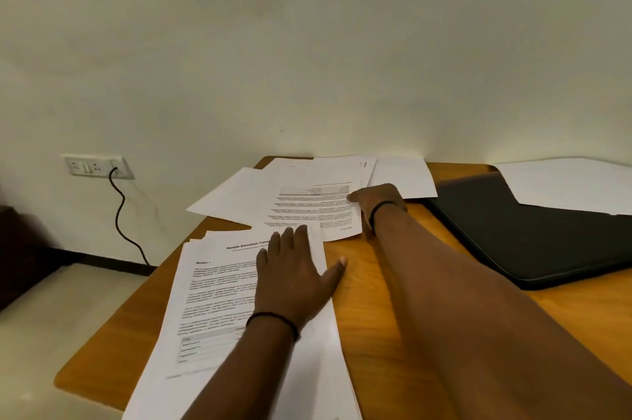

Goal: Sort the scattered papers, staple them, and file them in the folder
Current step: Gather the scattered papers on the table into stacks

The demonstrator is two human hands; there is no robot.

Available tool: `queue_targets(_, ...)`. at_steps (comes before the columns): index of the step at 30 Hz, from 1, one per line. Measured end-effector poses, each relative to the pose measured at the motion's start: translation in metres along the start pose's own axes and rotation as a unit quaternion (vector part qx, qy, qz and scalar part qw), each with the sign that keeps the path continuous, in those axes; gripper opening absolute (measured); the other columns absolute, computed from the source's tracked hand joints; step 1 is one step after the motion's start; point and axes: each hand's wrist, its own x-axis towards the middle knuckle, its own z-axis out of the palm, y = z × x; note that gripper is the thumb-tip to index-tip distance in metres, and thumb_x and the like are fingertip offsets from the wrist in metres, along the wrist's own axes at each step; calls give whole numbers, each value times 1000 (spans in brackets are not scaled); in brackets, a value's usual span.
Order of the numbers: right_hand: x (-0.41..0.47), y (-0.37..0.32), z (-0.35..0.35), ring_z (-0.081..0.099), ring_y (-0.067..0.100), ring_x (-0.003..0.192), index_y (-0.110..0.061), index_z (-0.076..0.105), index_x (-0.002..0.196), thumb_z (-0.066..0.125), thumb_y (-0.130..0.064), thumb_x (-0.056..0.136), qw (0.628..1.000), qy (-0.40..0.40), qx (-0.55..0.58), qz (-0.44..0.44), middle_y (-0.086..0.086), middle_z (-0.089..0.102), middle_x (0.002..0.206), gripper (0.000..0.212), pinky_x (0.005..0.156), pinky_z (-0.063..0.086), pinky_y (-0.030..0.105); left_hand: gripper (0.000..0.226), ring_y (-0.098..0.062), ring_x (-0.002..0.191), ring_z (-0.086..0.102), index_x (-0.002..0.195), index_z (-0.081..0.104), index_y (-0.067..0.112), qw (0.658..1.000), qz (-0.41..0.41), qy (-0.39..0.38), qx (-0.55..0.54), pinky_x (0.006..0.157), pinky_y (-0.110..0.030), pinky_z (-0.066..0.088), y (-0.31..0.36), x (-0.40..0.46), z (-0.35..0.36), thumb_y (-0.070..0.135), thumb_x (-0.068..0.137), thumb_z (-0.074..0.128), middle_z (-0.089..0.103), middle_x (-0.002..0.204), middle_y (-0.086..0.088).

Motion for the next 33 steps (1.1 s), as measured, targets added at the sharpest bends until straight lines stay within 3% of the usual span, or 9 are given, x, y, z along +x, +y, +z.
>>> queue_targets(3, 3, -2, 8, 70, 29, 92, -9, 61, 84, 80, -25, 80, 1000, 8, 14, 3, 7, 72, 105, 25, 84, 59, 37, 92, -30, 151, 14, 154, 15, 26, 999, 4, -31, 28, 121, -51, 17, 0, 3, 1, 84, 83, 22, 20, 163, -4)
queue_targets(6, 5, -2, 8, 69, 29, 92, -7, 61, 90, 82, -24, 79, 998, -1, 55, 5, 7, 68, 98, 29, 83, 58, 35, 92, -31, 151, 13, 154, 16, 27, 998, 9, -40, 40, 120, -52, 18, 0, 3, 1, 84, 83, 17, 19, 163, -4)
queue_targets(11, 15, -1, 7, 72, 32, 88, -3, 64, 96, 82, -8, 78, 986, -79, 134, 52, 14, 73, 106, 26, 84, 60, 42, 90, -31, 151, 11, 155, 13, 27, 999, 1, -42, 20, 122, -52, 14, 2, 1, -2, 83, 84, 17, 18, 163, -3)
queue_targets(15, 17, 5, -7, 72, 31, 88, -1, 67, 105, 79, -7, 80, 992, -34, 121, 13, 14, 73, 108, 29, 82, 60, 43, 89, -30, 152, 10, 156, 12, 27, 999, -5, -35, -22, 123, -51, 12, 3, 0, -6, 81, 87, 23, 18, 164, -1)
queue_targets(19, 25, 26, -74, 70, 32, 91, -7, 65, 94, 76, -8, 84, 992, -23, 123, -18, 10, 72, 106, 15, 86, 58, 48, 90, -29, 153, 8, 157, 11, 26, 998, -13, -57, -31, 123, -51, 10, 5, -1, -9, 80, 87, 25, 15, 165, -2)
queue_targets(24, 12, 61, -191, 66, 40, 102, 2, 66, 104, 75, 2, 82, 989, 33, 144, 15, 22, 67, 115, 23, 95, 53, 52, 93, -29, 152, 10, 158, 12, 23, 997, -21, -68, -30, 123, -51, 10, 4, 0, -11, 80, 87, 27, 16, 165, -4)
queue_targets(29, -27, 91, -264, 65, 37, 94, 11, 61, 114, 75, 4, 80, 990, 81, 105, 35, 25, 66, 113, 37, 89, 53, 47, 92, -30, 150, 21, 156, 21, 22, 998, -18, -43, -42, 120, -51, 19, 7, -3, -15, 79, 85, 35, 26, 162, -5)
queue_targets(33, -54, 107, -275, 67, 36, 92, 5, 62, 110, 72, 1, 86, 990, 67, 117, 48, 19, 69, 107, 27, 80, 57, 47, 73, -32, 127, 52, 137, 53, 12, 996, 33, 79, -33, 105, -50, 42, 14, -9, -19, 65, 86, 56, 57, 137, -12)
